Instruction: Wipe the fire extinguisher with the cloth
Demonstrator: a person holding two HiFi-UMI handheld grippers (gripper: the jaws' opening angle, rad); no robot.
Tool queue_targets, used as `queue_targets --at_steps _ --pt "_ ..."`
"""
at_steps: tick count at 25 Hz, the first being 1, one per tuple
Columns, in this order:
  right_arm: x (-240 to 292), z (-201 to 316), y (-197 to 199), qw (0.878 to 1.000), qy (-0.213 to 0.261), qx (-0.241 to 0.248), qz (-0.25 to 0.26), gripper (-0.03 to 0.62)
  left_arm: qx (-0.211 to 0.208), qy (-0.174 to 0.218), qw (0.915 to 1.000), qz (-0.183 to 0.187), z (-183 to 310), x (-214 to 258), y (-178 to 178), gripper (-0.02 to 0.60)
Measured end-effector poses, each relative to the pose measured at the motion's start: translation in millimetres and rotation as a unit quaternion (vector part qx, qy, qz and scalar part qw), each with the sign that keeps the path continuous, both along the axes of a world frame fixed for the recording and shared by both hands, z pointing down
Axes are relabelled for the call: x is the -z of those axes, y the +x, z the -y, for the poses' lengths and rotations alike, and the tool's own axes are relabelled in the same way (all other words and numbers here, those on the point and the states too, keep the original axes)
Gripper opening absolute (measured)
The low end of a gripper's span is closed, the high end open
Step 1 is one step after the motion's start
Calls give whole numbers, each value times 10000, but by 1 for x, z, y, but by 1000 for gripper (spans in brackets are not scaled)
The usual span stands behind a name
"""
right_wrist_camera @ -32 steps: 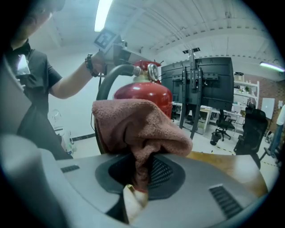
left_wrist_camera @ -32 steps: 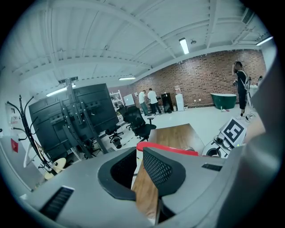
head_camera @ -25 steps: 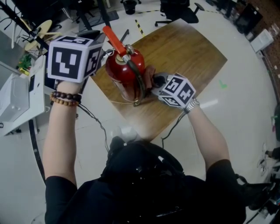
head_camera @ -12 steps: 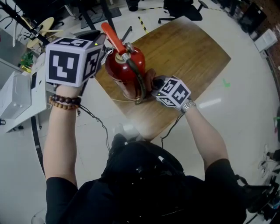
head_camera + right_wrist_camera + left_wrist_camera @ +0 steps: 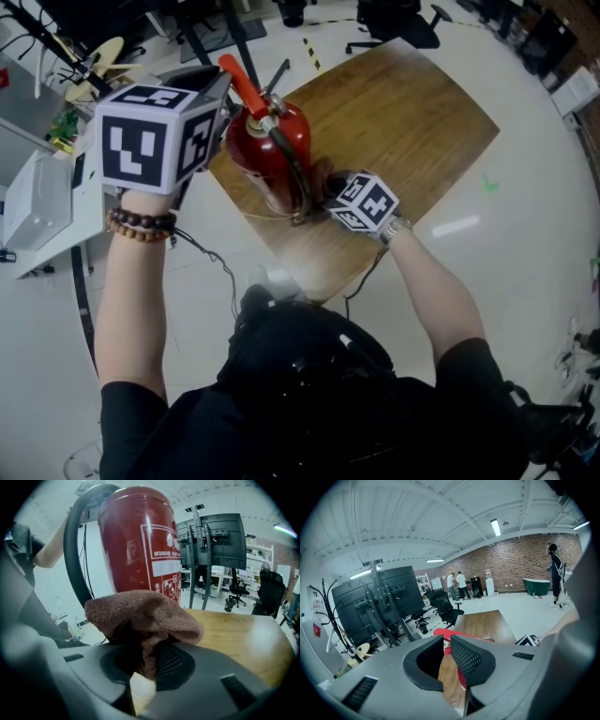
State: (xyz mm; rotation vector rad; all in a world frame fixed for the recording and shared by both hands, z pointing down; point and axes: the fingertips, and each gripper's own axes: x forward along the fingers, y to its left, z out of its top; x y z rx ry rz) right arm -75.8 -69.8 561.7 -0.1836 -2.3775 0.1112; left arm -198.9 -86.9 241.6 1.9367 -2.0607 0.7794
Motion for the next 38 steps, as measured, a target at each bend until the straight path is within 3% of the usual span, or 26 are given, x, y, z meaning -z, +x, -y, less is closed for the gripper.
queue_targets --at_steps 15,30,38 --pt "-55 3 1 9989 -149 -220 -392 80 194 -123 9993 302 4 0 -2 12" --pt "-99 9 -2 9948 -263 -653 -740 80 278 -88 9993 243 4 -4 -8 11" --pt "-105 7 1 9940 -450 -584 -812 80 171 -360 9992 58 3 -27 -9 12"
